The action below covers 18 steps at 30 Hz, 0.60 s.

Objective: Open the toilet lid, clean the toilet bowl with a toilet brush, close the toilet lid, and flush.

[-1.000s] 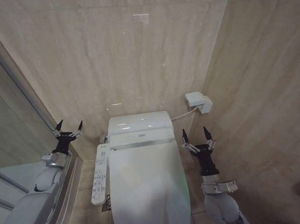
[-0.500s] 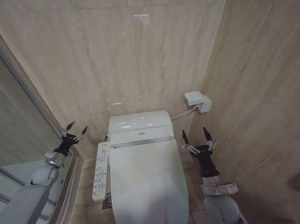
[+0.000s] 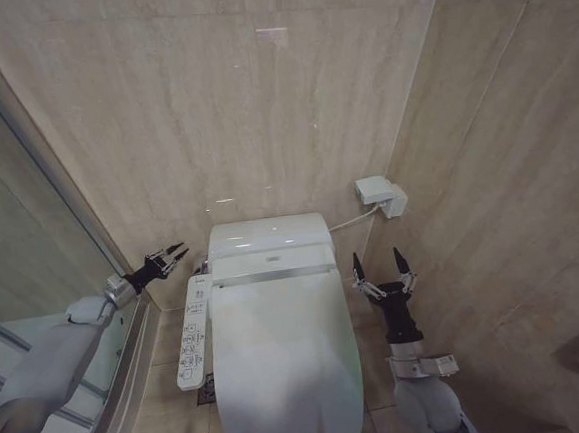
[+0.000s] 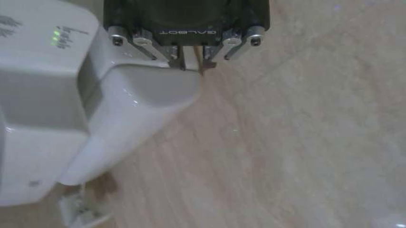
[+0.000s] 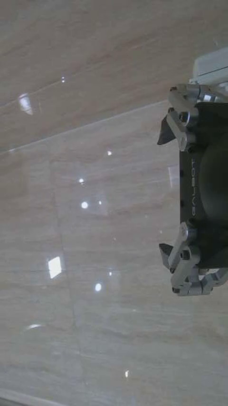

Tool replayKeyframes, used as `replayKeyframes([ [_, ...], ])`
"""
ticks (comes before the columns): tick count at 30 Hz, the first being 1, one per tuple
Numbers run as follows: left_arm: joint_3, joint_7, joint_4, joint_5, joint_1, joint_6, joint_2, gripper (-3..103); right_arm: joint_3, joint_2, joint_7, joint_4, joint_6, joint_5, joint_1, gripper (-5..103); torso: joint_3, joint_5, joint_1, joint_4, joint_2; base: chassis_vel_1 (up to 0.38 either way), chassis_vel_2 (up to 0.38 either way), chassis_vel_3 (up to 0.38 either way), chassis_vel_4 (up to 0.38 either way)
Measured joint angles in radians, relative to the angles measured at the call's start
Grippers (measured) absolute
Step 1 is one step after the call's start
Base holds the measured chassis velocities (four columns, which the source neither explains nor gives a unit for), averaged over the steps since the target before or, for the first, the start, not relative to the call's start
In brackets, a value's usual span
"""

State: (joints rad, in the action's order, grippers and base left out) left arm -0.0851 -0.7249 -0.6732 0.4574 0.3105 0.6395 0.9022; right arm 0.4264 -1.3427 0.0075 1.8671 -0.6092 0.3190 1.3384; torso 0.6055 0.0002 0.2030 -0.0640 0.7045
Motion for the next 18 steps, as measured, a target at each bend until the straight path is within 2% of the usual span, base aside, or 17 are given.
replayKeyframes([
  [2,-0.001,-0.013,0.007,-0.015,-0.004,0.001,0.000,39,0.000,0.000,0.000,0.000,0.000,0.000,0.000,100,0.000,-0.0001,0.000,0.0000,0.000,0.000,0.000,0.000,0.000],
  [3,-0.001,-0.018,0.011,-0.024,-0.006,0.002,0.000,7,0.000,-0.001,0.000,-0.001,0.000,0.000,-0.001,100,0.000,-0.0001,0.000,0.0002,0.000,0.000,0.000,0.000,0.000],
  [9,-0.004,-0.052,0.022,-0.055,-0.002,0.010,-0.004,7,-0.001,-0.003,0.000,-0.007,-0.001,-0.001,-0.007,100,0.000,-0.0003,0.000,0.0001,0.000,0.000,0.000,0.000,0.000],
  [10,-0.005,-0.058,0.022,-0.059,0.001,0.012,-0.005,0,-0.002,-0.005,0.000,-0.008,-0.001,-0.001,-0.009,100,0.000,-0.0004,0.000,0.0001,0.000,0.000,0.000,0.000,0.000],
  [18,-0.013,-0.055,0.041,-0.074,0.014,0.017,0.013,0,-0.006,-0.012,-0.003,-0.016,-0.002,-0.006,-0.011,100,0.000,-0.0004,0.000,-0.0001,0.000,0.000,0.000,0.000,0.000],
])
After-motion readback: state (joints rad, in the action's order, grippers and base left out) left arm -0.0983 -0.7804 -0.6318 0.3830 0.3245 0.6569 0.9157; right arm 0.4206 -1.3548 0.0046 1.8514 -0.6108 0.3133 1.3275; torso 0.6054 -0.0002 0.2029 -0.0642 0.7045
